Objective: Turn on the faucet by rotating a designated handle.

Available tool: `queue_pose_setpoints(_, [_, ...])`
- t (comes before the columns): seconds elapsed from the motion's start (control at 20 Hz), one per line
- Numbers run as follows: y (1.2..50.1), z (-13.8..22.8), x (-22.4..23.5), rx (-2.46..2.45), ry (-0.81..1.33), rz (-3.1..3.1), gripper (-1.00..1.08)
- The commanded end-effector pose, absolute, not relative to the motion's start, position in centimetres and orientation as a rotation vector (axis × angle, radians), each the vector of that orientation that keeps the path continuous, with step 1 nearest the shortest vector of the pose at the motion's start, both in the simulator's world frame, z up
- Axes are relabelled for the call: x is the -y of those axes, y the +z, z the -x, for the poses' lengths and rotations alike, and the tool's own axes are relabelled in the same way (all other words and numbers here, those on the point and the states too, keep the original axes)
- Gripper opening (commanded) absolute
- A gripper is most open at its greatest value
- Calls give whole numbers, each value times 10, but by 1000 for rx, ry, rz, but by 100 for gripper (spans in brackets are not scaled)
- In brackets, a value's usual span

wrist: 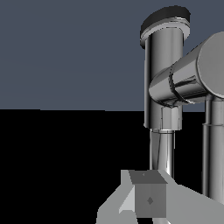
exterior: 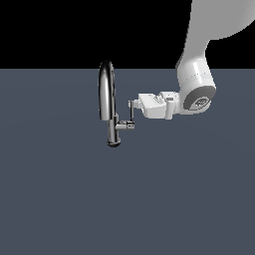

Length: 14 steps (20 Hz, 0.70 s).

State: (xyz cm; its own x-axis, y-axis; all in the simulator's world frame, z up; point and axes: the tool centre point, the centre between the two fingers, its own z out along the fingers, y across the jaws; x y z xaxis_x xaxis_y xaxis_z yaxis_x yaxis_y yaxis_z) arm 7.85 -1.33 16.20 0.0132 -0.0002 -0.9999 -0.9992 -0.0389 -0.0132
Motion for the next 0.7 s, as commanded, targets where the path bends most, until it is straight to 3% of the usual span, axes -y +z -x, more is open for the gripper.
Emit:
queue_pose_setpoints(0.0, [162, -79, 13, -1181, 1228, 1244, -100])
queue_pose_setpoints(0.65, [165, -45, 14, -1181, 1228, 1244, -100])
